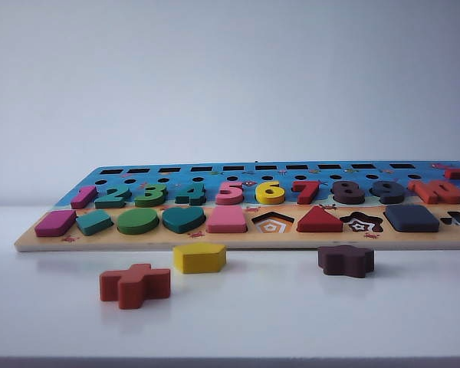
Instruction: Insert the cube into the slot.
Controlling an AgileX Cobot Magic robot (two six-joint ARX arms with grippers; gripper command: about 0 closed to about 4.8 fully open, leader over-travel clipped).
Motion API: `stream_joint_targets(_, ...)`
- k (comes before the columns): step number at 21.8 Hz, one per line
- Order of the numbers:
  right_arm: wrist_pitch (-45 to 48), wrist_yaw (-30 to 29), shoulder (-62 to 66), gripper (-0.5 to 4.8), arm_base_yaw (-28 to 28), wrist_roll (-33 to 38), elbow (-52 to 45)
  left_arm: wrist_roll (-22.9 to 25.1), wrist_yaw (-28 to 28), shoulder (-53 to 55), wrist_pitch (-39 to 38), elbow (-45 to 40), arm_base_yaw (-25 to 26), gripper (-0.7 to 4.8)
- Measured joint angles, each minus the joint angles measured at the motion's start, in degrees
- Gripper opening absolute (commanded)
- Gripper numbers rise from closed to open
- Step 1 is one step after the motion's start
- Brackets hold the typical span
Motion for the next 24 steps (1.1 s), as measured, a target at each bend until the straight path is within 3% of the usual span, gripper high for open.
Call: stream_joint_targets(24, 0.0, 0.0, 0.0, -0.04, 0.0, 0.0, 0.0, -1.38, 0.24, 0.0, 0.02, -0.74, -0.07, 0.1)
